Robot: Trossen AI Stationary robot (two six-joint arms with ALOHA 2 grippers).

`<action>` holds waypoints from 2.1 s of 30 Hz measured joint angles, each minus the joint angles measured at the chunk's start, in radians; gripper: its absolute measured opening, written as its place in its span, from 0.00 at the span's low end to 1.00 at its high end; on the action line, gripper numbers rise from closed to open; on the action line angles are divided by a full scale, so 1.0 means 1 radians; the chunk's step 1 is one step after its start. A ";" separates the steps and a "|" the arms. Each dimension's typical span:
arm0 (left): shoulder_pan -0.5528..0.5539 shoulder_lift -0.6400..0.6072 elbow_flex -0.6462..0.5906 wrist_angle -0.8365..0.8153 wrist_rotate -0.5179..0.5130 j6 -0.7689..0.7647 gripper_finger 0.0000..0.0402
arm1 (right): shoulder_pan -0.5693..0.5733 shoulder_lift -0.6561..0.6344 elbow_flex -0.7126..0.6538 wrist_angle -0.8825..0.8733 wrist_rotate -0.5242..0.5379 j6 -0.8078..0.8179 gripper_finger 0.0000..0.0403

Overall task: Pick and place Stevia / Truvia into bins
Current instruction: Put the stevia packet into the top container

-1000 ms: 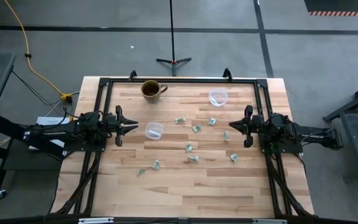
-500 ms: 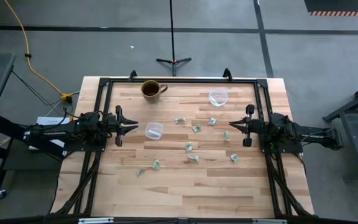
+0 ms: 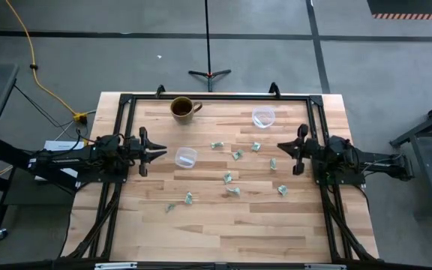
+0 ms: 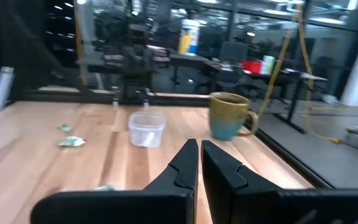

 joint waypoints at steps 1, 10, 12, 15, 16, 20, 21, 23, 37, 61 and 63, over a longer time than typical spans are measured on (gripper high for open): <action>0.000 0.000 0.000 -0.001 0.000 0.000 0.26 | 0.000 0.000 0.000 -0.002 0.013 0.000 0.03; 0.000 0.000 0.000 -0.006 0.000 0.000 0.26 | 0.000 0.020 0.002 0.020 -0.061 0.058 0.11; 0.000 0.000 0.000 -0.006 0.000 0.000 0.26 | 0.000 0.057 0.002 0.020 -0.083 0.086 0.19; 0.000 0.000 0.000 -0.004 -0.003 0.000 0.26 | 0.000 0.137 0.002 0.040 -0.027 0.099 0.32; 0.000 0.000 0.000 0.001 -0.013 0.000 0.26 | 0.000 0.168 0.002 0.067 0.009 0.091 0.36; 0.000 0.000 0.000 0.012 -0.034 0.000 0.26 | 0.000 0.291 0.002 0.257 0.104 0.084 0.50; 0.000 0.000 0.000 0.013 -0.034 0.000 0.26 | 0.000 0.321 0.002 0.315 0.105 0.069 0.52; 0.000 0.000 0.000 0.016 -0.036 0.000 0.26 | 0.000 0.376 0.003 0.407 0.103 0.026 0.55; 0.000 0.000 0.000 0.019 -0.070 -0.059 0.26 | -0.001 0.544 0.035 0.611 0.261 0.043 0.56; 0.000 0.000 0.000 0.024 -0.152 -0.052 0.26 | 0.000 1.031 0.563 -0.438 0.210 0.819 0.58; 0.000 0.000 0.000 0.024 -0.152 -0.052 0.26 | 0.000 1.073 0.563 -0.495 0.162 0.905 0.57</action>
